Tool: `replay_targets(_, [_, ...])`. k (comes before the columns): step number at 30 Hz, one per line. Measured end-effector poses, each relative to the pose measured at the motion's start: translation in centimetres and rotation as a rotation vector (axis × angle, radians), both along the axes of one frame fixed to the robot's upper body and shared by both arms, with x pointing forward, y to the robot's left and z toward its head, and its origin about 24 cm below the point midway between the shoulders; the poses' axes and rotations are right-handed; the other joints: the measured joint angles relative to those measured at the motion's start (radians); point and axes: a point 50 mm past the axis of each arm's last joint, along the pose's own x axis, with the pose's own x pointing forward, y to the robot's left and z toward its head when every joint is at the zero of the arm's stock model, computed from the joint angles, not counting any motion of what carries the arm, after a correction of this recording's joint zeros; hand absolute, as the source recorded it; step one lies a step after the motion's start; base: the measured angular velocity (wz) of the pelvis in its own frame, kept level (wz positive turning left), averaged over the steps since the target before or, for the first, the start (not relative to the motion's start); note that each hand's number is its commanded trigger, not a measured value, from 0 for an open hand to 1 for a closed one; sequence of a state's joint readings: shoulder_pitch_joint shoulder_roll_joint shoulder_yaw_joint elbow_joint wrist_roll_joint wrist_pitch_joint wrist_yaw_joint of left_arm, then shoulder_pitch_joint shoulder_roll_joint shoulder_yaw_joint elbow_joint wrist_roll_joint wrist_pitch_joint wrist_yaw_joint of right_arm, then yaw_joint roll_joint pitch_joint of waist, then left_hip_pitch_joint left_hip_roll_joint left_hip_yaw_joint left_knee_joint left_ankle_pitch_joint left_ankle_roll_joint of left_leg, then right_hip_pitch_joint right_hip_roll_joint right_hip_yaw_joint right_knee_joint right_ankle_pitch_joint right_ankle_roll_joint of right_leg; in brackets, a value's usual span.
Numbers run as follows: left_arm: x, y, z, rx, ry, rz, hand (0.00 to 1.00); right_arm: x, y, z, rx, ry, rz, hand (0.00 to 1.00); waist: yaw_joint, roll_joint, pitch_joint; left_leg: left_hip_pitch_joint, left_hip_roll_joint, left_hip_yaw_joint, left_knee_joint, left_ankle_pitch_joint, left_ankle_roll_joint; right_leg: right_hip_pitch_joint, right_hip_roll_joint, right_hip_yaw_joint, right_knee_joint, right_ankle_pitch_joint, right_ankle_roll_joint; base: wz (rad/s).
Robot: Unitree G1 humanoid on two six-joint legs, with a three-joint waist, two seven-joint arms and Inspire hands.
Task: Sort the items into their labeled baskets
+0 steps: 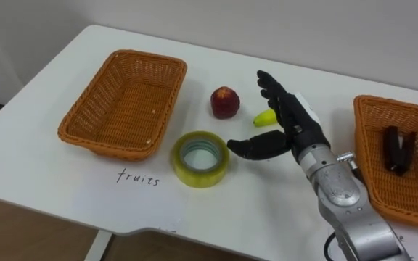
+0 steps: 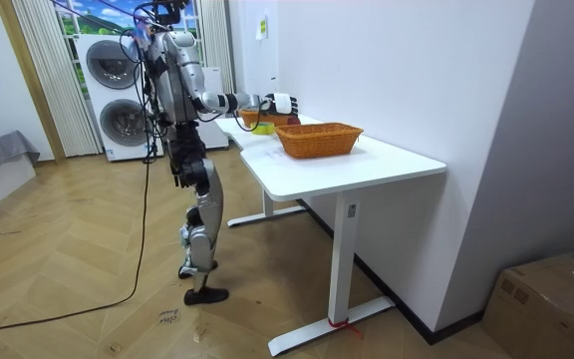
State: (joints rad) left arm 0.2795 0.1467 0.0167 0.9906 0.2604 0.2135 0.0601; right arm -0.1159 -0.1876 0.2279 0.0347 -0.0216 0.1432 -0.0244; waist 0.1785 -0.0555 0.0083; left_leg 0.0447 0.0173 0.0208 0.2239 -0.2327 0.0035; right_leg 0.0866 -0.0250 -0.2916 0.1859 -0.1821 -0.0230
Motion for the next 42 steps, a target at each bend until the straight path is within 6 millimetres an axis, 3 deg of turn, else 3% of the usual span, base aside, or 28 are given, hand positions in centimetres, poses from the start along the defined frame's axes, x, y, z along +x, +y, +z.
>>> replay_targets(10, [0.1,-0.1,0.0,0.006,0.006,-0.025,0.0,0.5,1.7,0.1,-0.038,-0.001,0.093,0.0,0.02,-0.003,-0.0014,-0.001,-0.004,-0.014,0.0,0.001,0.001,0.004,-0.003,-0.014,0.0,-0.002,0.004,0.03])
replay_targets(20, [0.5,-0.2,0.0,0.008,0.002,-0.04,0.0,0.5,2.5,0.1,-0.01,0.004,0.102,0.0,0.029,-0.02,0.0083,-0.001,-0.015,-0.031,-0.003,0.004,0.007,0.011,-0.008,-0.035,0.0,-0.006,0.009,0.05])
replay_targets(32, [0.4,-0.2,-0.1,-0.002,0.012,-0.055,0.0,1.1,2.3,-1.2,-0.032,0.064,0.087,0.0,0.056,-0.019,0.0076,0.0,-0.015,-0.035,-0.002,0.005,0.007,0.014,-0.009,-0.041,0.0,-0.006,0.009,0.0])
replay_targets(42, [0.1,-0.4,-0.1,-0.011,0.056,-0.052,0.0,2.1,2.3,-1.4,-0.118,0.08,0.082,0.0,0.056,-0.018,0.0069,0.002,-0.017,-0.055,0.012,0.005,0.008,0.027,-0.01,-0.057,-0.001,-0.006,0.009,0.05])
